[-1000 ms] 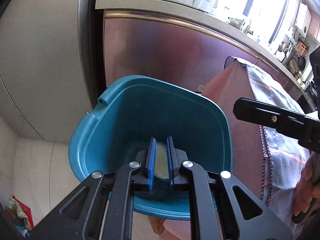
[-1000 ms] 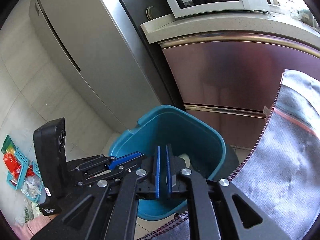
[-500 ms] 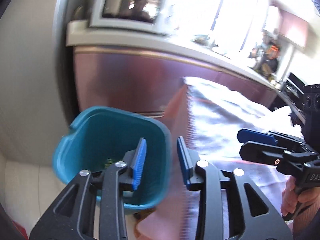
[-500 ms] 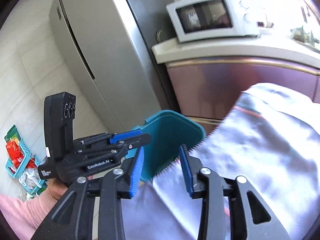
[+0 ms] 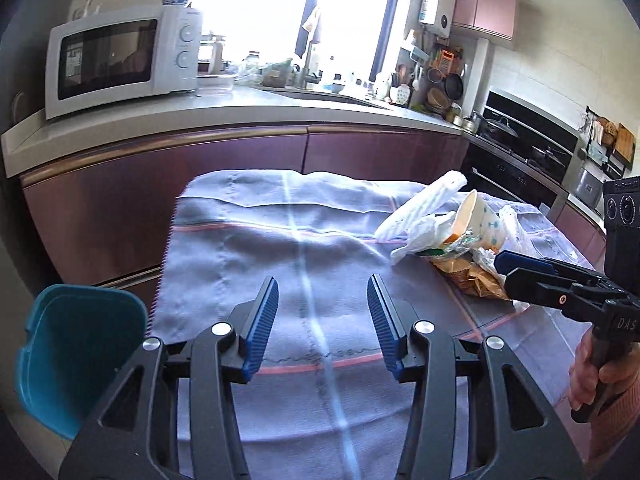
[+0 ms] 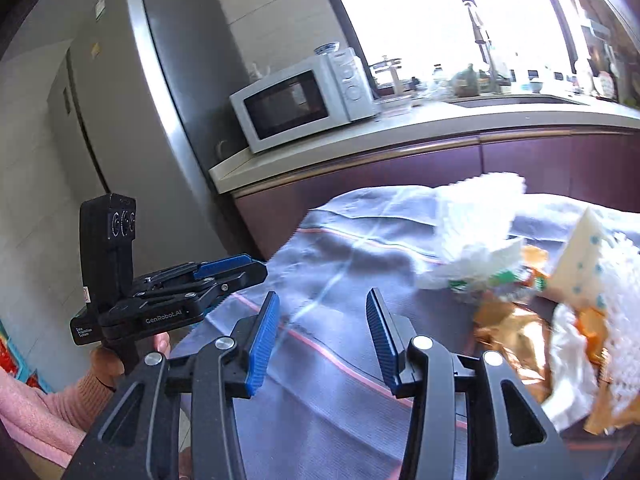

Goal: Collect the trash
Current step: 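Move both open tools back over the trash pile, then grasp a white foam net with each tool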

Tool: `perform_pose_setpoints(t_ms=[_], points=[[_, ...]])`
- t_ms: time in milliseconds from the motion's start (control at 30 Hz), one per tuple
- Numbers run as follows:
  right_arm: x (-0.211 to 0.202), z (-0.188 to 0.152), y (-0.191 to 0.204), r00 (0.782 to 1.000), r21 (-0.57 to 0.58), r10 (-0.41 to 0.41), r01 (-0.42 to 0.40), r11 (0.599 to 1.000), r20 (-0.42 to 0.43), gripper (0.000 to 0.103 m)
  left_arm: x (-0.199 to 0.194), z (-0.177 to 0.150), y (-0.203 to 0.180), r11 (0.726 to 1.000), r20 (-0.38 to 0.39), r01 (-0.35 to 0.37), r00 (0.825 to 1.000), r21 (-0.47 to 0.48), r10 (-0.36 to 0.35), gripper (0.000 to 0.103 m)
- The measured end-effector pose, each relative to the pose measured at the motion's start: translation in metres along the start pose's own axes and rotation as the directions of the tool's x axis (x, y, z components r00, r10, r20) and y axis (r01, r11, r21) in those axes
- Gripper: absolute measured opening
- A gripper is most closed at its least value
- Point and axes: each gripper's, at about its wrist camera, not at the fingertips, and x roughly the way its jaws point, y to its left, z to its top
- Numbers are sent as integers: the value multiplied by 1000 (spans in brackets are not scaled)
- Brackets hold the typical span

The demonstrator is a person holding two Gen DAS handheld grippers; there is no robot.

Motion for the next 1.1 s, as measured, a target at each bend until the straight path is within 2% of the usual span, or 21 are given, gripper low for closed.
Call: perform_pose_setpoints(t_ms=[133,300,433,567,733,1100], points=[[-35,-8,-37,993,72,-102,98,993,51,44,25,8,-23,999,-16,29,999,40,-29,46],[-61,-11,-78,973,152,-211,196,969,91,46,49,20,-46,996,-37,44,998,80,-41,46],[-74,-13,-105,957,213,-271,246,946,101,52,62,32,-60,993,-35,37,999,110,-33,47],[-76,-17,-124,947,267,-310,277,923,90,54,76,42,-73,990,-39,33,999,134,-28,49],[-72,-25,-147,947,340,-316,279,898,59,54,93,50,-86,985,-45,33,999,170,-25,49],[-60,-30,-167,955,427,-293,249,869,38,55,120,59,-102,979,-67,32,998,202,-18,51]])
